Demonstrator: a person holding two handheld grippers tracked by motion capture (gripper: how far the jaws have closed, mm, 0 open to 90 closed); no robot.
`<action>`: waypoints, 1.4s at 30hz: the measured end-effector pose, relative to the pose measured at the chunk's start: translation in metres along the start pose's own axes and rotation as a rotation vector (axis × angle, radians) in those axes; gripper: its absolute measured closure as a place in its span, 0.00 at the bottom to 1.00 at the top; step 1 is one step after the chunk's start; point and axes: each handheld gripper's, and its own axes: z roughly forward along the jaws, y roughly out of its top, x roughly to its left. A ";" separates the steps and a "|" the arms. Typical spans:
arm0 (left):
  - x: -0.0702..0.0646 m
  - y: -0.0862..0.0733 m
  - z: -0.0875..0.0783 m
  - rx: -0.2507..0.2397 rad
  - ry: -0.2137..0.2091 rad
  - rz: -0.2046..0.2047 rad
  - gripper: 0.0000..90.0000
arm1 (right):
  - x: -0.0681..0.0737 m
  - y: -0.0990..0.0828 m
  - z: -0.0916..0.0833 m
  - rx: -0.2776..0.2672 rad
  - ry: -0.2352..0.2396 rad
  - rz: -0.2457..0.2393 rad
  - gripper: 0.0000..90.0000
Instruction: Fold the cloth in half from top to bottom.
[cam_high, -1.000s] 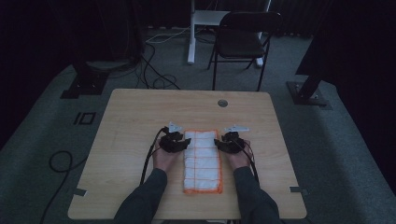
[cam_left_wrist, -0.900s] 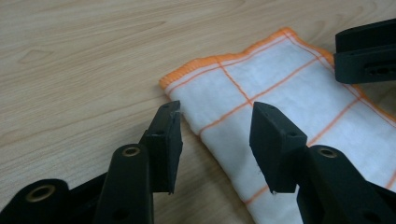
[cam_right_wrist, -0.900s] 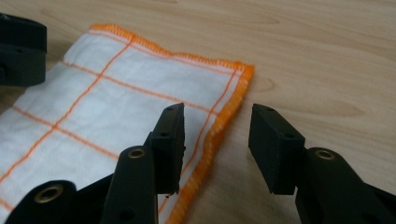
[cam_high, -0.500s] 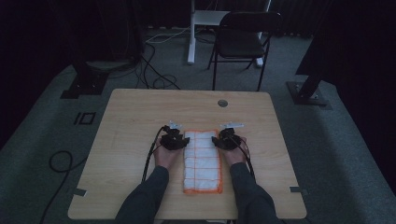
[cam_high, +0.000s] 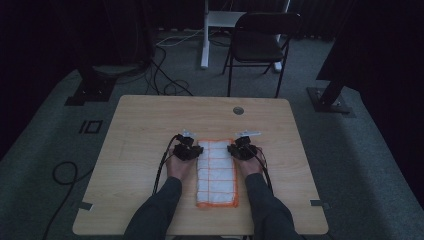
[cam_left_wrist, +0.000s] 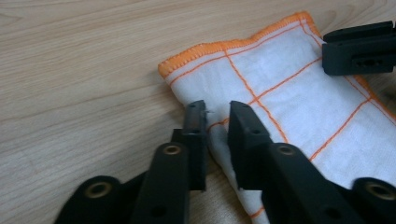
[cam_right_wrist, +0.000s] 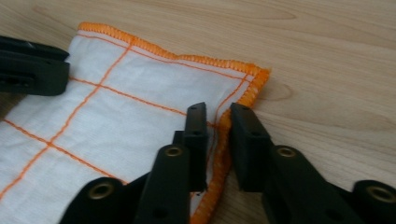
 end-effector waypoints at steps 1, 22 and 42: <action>0.000 0.000 0.001 0.003 -0.008 -0.003 0.92 | 0.000 0.000 0.000 -0.001 0.003 0.003 0.90; -0.005 0.014 -0.020 -0.063 -0.032 0.015 0.96 | 0.002 0.009 -0.021 -0.085 0.006 -0.038 0.97; -0.028 -0.010 -0.071 -0.162 -0.067 0.093 0.96 | 0.019 -0.013 -0.070 -0.187 0.072 -0.099 0.97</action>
